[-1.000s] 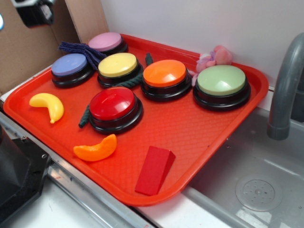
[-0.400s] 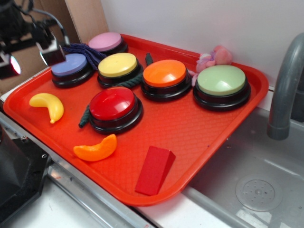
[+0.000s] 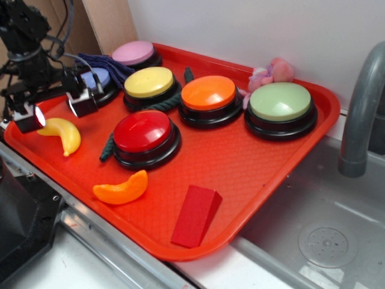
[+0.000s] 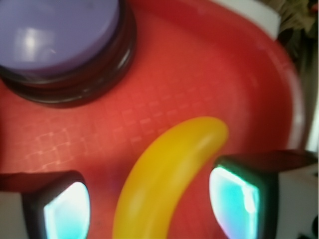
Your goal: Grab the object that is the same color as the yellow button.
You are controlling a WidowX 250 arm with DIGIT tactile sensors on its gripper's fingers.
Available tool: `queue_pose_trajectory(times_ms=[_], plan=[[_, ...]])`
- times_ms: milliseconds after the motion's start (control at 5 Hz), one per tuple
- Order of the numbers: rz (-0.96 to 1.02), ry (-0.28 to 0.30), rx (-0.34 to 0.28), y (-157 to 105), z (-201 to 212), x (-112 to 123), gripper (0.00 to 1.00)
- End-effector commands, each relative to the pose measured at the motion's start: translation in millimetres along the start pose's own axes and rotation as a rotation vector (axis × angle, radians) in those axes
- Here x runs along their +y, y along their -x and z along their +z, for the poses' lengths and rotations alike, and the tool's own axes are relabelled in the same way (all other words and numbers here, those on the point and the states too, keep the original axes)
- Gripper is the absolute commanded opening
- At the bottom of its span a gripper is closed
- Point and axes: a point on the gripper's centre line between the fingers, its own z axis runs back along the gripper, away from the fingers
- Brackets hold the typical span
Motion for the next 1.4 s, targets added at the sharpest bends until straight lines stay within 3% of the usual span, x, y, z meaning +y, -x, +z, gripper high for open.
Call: queue_pose_trajectory(times_ms=[0, 200, 600, 800, 1200], plan=[[0.0, 0.033, -0.008, -2, -8, 4, 0.67], [0.006, 0.051, 0.021, -2, -11, 3, 0.0], [-0.056, 0.034, 0.036, -4, -8, -3, 0.0], [-0.201, 0.042, 0.018, -6, 26, -17, 0.0], [-0.562, 0.153, 0.048, 9, 96, -35, 0.0]])
